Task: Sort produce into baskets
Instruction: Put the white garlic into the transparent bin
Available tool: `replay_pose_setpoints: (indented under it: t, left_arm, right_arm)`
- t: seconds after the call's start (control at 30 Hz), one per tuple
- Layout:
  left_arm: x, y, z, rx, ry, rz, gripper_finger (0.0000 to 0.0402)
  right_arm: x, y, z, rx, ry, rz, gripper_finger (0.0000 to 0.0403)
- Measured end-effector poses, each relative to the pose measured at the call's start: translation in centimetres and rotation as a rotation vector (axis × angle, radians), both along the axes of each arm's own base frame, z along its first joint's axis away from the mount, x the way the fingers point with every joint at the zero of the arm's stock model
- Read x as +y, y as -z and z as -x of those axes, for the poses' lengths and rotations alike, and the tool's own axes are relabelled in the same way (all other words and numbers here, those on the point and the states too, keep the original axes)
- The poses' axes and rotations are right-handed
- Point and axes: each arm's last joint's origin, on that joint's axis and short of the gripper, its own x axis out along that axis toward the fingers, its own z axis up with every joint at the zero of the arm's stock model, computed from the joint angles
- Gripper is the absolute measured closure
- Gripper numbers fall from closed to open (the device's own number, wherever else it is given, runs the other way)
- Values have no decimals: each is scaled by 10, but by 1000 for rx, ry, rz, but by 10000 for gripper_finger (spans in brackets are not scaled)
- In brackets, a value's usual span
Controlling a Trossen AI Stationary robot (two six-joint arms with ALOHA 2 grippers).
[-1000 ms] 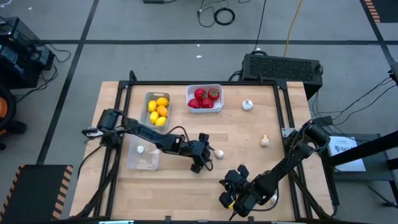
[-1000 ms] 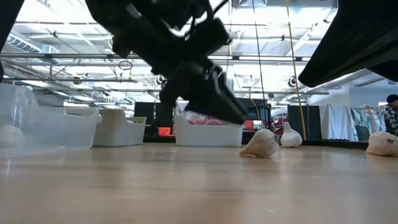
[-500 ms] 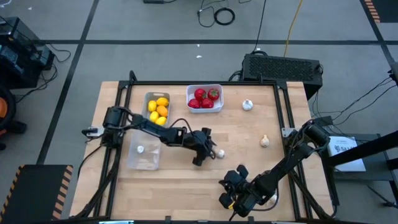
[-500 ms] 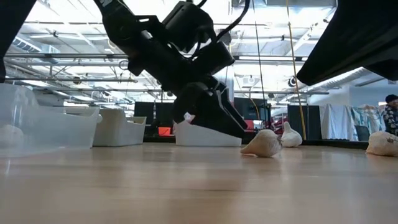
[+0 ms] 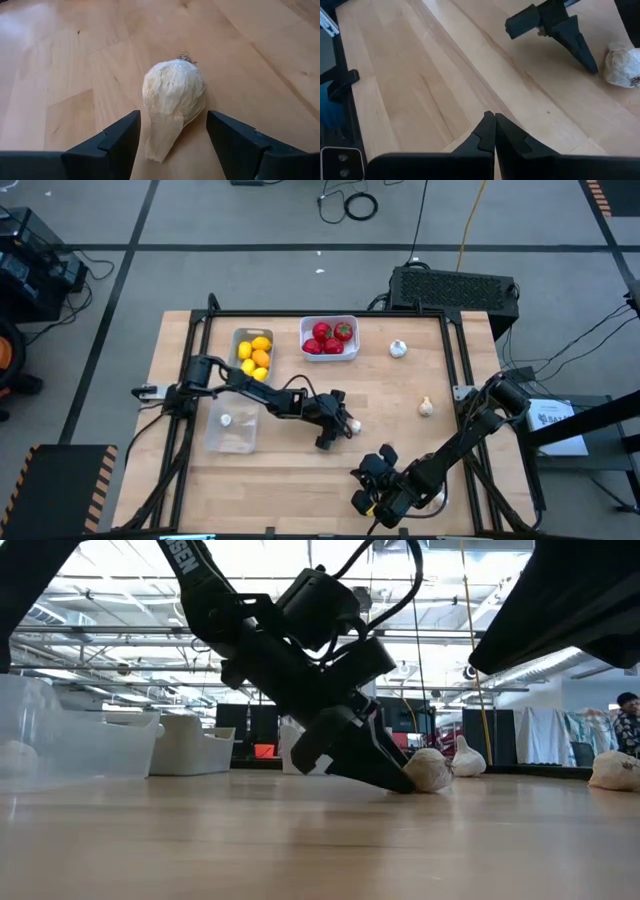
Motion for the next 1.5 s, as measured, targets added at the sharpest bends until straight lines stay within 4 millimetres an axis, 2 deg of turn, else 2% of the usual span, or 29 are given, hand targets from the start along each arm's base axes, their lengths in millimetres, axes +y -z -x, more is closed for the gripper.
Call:
replay_pose_setpoints:
  t: [0.1,0.2,0.4,0.63,0.77,0.97,1.1,1.23,1.33,1.5]
  left_arm:
    - [0,1,0,7,-3,1,169]
    - [0,1,1,12,-2,4,192]
    - [-1,4,3,53,-15,27,268]
    - [0,-6,8,78,-50,-13,362]
    - [-2,-22,12,67,-107,-80,388]
    - [-17,-60,23,37,-112,-116,381]
    - [-32,-90,38,30,-123,-162,380]
    - [-52,-123,63,26,-139,-217,380]
    - [-63,-146,88,53,-161,-202,380]
    - [-78,-170,146,240,-225,-114,379]
  right_arm:
    - [0,0,0,2,-7,11,403]
    - [-1,0,0,-8,-5,32,403]
    - [-1,0,0,-10,-4,31,403]
    - [-1,-1,-1,-13,1,36,403]
    - [-2,0,0,1,-19,65,403]
    - [-7,1,-1,26,-42,142,403]
    - [-15,1,-5,53,-58,218,403]
    - [-24,1,-11,80,-71,264,403]
    - [-30,2,-15,102,-84,300,403]
    - [-40,2,-21,137,-113,352,403]
